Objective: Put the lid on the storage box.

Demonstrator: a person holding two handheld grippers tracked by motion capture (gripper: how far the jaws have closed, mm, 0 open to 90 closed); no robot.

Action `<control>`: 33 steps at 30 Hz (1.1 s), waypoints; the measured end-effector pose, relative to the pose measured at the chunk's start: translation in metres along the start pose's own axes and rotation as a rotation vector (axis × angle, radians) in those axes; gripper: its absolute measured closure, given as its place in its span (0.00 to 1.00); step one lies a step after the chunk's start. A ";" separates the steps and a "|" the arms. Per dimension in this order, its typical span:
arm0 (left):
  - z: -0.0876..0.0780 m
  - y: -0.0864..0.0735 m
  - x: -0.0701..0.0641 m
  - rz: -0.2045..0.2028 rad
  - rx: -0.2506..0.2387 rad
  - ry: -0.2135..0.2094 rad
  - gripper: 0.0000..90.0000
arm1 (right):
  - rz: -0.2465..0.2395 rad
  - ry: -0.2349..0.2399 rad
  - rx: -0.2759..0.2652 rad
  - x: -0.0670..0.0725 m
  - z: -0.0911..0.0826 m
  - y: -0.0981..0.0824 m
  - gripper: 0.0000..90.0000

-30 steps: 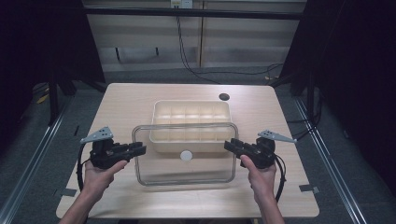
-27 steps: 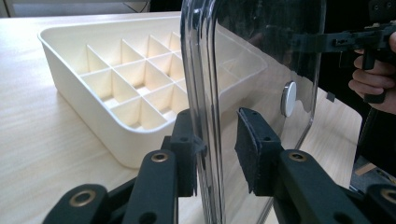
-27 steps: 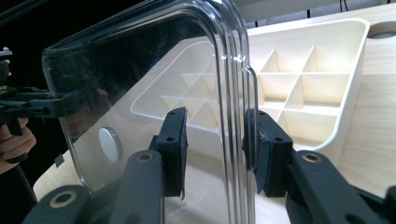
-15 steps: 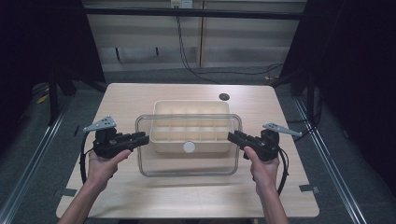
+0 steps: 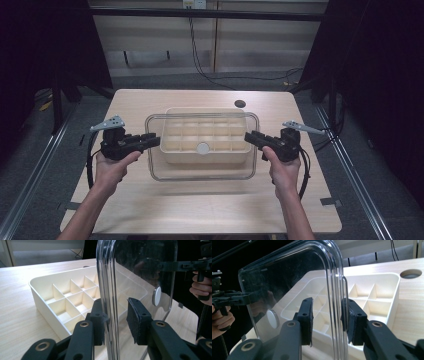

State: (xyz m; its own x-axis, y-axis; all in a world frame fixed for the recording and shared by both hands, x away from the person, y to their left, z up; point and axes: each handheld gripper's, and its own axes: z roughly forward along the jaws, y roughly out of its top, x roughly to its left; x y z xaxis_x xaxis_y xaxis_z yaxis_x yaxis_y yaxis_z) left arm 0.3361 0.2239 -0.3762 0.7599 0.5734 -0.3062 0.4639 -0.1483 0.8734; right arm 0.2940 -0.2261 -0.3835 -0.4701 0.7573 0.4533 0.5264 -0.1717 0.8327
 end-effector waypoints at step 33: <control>0.020 0.030 0.018 0.000 -0.015 0.031 0.75 | 0.004 -0.047 -0.031 -0.017 0.026 0.035 0.66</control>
State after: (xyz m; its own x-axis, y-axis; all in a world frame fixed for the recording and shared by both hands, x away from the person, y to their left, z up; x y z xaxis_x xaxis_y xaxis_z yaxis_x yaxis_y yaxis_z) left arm 0.3722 0.2137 -0.3633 0.7452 0.5983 -0.2943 0.4568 -0.1366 0.8790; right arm 0.3385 -0.2283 -0.3702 -0.4334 0.7854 0.4420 0.5059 -0.1939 0.8405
